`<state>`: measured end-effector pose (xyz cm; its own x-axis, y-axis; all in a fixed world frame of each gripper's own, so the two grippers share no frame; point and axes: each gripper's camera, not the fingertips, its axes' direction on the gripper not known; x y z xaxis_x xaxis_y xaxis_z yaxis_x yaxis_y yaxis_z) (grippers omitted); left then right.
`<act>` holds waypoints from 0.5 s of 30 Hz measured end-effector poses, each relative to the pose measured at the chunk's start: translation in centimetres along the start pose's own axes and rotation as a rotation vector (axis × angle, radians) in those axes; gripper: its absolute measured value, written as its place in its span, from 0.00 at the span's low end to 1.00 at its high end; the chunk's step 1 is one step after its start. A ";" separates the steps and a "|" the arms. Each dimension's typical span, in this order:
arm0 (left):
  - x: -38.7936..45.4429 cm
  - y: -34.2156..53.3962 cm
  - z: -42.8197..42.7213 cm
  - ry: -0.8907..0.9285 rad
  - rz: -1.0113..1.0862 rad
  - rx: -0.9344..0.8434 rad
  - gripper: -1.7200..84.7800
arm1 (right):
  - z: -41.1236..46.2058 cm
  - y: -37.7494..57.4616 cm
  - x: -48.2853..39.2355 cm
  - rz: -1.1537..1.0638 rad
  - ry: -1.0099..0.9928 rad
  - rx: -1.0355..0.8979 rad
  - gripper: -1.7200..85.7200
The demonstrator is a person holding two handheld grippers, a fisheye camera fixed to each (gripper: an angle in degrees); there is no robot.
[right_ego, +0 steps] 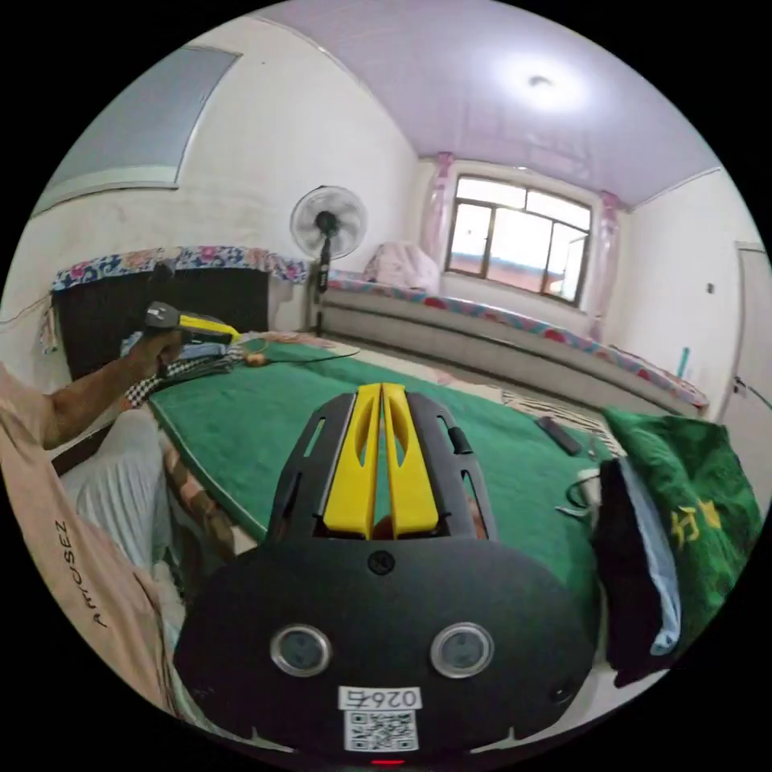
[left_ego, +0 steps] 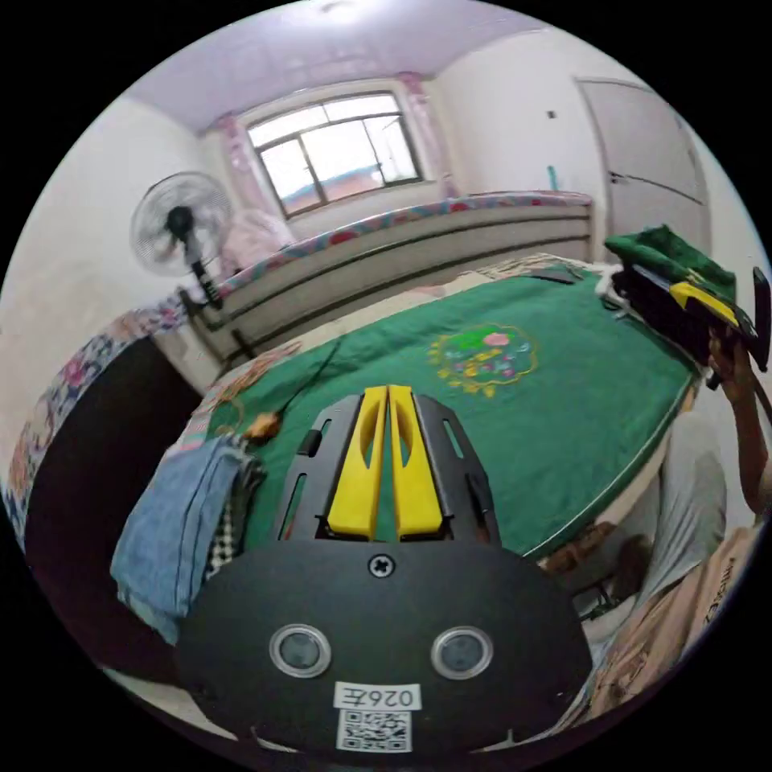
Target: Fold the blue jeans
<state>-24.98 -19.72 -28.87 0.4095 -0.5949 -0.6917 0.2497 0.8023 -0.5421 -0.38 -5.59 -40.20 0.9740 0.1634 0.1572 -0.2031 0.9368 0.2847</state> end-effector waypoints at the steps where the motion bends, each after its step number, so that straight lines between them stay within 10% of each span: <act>1: -2.7 1.1 -1.0 -0.044 -0.050 -0.003 0.02 | 3.9 -1.5 -2.8 -0.041 -0.081 -0.036 0.01; 9: -29.5 13.5 -16.1 -0.377 -0.676 0.105 0.10 | 28.2 -10.3 -19.5 -0.083 -0.530 -0.268 0.08; 15: -42.6 14.3 -19.8 -0.209 -0.931 0.120 0.21 | 43.1 -16.0 -30.4 -0.100 -0.639 -0.385 0.12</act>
<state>-56.20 16.13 -16.59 0.1465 -0.9845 0.0965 0.6372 0.0193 -0.7704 -31.04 -38.89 -8.75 0.7143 -0.0291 0.6992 0.0464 0.9989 -0.0059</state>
